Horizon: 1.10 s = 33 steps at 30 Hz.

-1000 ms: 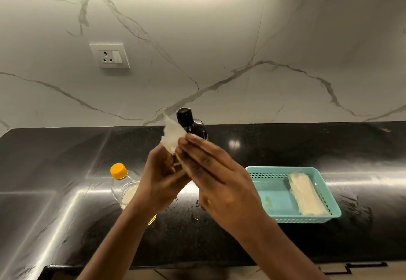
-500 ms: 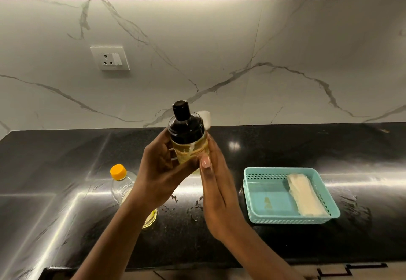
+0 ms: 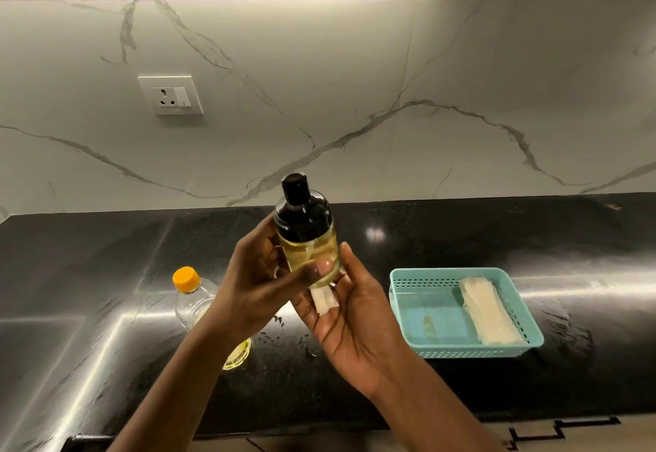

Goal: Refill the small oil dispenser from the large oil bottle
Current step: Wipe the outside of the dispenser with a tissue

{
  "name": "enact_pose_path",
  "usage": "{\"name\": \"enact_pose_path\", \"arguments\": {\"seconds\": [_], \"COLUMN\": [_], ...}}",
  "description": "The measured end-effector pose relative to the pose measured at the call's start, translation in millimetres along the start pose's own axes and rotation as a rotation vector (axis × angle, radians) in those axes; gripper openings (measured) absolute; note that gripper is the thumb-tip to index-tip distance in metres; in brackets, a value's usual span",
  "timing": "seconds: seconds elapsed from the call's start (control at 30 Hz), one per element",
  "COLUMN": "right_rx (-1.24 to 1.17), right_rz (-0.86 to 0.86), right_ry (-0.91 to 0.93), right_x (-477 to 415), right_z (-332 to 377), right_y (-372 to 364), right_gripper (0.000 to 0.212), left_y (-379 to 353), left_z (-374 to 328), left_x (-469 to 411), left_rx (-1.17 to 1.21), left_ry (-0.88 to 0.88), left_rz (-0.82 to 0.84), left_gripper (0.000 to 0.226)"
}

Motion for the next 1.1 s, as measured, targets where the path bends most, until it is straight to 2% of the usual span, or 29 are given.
{"name": "enact_pose_path", "arguments": {"seconds": [0.07, 0.23, 0.3, 0.37, 0.47, 0.53, 0.63, 0.77, 0.9, 1.0, 1.1], "right_rx": [-0.051, -0.105, -0.118, -0.131, -0.155, -0.158, -0.140, -0.086, -0.085, -0.129, 0.043], "right_rz": [-0.001, 0.048, 0.051, 0.039, 0.046, 0.071, 0.093, 0.117, 0.091, 0.019, -0.061], "right_ry": [-0.019, -0.053, -0.057, -0.057, -0.037, -0.032, -0.079, -0.084, 0.006, 0.128, 0.274], "right_x": [-1.4, -1.9, -4.2, -6.6, -9.8, -9.7, -8.7, -6.2, -4.4, -2.6, 3.2], "right_z": [0.6, -3.1, -3.4, -2.2, -0.7, -1.9, -8.1, -12.8, -5.6, 5.4, 16.5], "right_y": [1.8, 8.1, 8.9, 8.7, 9.1, 7.4, 4.7, 3.1, 4.1, 6.7, -0.2], "right_gripper": [0.052, 0.050, 0.050, 0.050, 0.045, 0.045, 0.049, 0.056, 0.053, 0.038, 0.037], "left_y": [-2.0, -2.0, 0.2, 4.8, 10.2, 10.9, 8.3, 12.1, 9.6, -4.5, -12.9], "left_z": [2.8, -1.2, -5.3, -16.0, -34.0, -41.1, -44.3, -39.7, -31.5, -20.5, -7.2], "left_x": [2.0, 2.3, 0.0, -2.0, -2.3, -4.1, -10.2, -18.5, -18.2, -6.8, 10.8], "left_rx": [-0.018, -0.054, -0.098, -0.120, -0.148, -0.164, -0.038, 0.091, 0.102, -0.087, -0.176], "left_ry": [0.024, 0.040, 0.013, -0.048, -0.136, -0.158, -0.171, -0.109, -0.075, -0.048, -0.014], "left_rz": [0.052, 0.065, 0.038, -0.056, -0.218, -0.257, -0.159, 0.000, 0.027, -0.087, -0.320], "left_gripper": [0.067, 0.071, 0.082, 0.094, 0.076, 0.062, 0.050, 0.055, 0.055, 0.055, 0.046]}}
Point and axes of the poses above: each hand's wrist, its own x-axis away from the middle knuckle, its own y-axis out of the back of the hand, z = x × y, the point moved 8 cm from there along -x, towards the middle knuckle, and after that the axes turned 2 degrees about -y, right-handed, at the moved point
